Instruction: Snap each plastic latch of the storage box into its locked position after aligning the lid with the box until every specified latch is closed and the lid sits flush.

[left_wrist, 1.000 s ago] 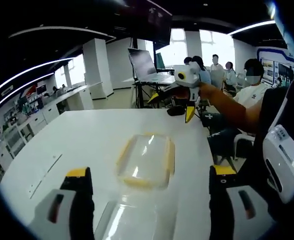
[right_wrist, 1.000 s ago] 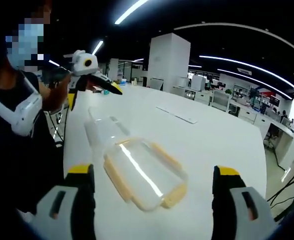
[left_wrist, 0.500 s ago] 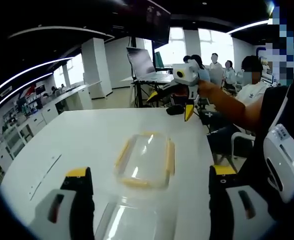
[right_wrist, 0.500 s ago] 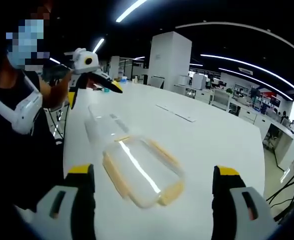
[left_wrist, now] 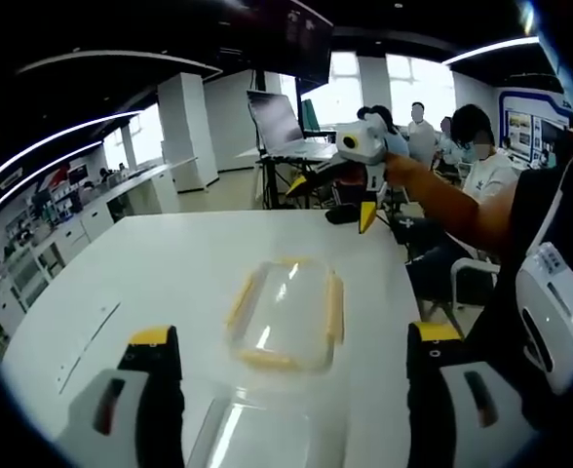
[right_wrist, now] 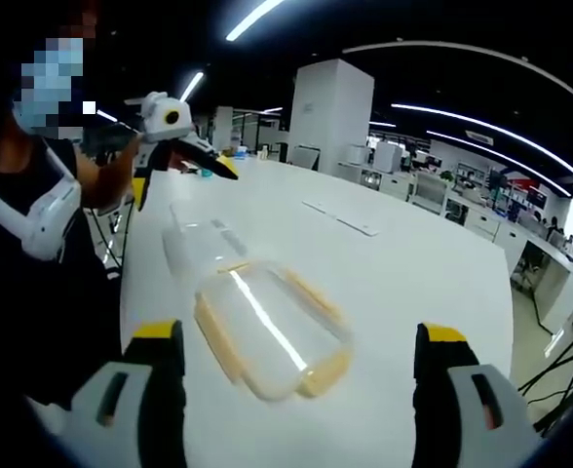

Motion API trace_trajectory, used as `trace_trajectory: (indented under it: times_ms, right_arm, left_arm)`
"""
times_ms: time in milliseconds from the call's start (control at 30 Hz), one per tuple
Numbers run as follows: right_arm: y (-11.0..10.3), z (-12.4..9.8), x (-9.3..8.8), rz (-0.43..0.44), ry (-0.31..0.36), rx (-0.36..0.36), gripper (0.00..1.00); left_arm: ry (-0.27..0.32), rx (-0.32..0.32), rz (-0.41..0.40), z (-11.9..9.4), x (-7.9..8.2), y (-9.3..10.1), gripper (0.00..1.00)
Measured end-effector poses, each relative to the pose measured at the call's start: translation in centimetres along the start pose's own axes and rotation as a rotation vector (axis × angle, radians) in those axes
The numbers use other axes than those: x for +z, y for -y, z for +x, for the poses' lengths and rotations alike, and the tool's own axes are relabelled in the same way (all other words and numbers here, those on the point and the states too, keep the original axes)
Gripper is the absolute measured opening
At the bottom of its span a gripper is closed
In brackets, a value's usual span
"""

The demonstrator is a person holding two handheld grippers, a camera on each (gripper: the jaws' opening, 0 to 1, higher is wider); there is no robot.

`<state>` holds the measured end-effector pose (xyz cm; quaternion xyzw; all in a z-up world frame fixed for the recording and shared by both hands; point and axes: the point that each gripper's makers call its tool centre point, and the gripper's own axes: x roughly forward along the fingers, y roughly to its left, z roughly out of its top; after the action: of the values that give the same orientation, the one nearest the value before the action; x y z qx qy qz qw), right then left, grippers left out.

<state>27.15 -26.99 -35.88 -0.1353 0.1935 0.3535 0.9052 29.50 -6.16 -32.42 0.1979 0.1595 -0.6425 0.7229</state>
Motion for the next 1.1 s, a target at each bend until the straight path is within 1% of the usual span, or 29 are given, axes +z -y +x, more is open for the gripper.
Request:
trace_trajectory:
  times_ms: [333, 567, 633, 1100]
  right_arm:
    - [0.6, -0.1, -0.3, 0.001, -0.011, -0.001, 0.99]
    - [0.9, 0.0, -0.6, 0.001, -0.021, 0.002, 0.99]
    - [1.2, -0.1, -0.6, 0.003, -0.022, -0.001, 0.99]
    - [2.0, 0.5, -1.1, 0.002, -0.041, 0.01, 0.99]
  left_arm:
    - [-0.01, 0.008, -0.002, 0.4, 0.0, -0.5, 0.96]
    - [-0.018, 0.004, 0.001, 0.6, -0.2, -0.5, 0.96]
    - [-0.019, 0.002, 0.001, 0.7, -0.2, -0.6, 0.96]
    - [-0.053, -0.015, 0.003, 1.9, -0.5, -0.7, 0.94]
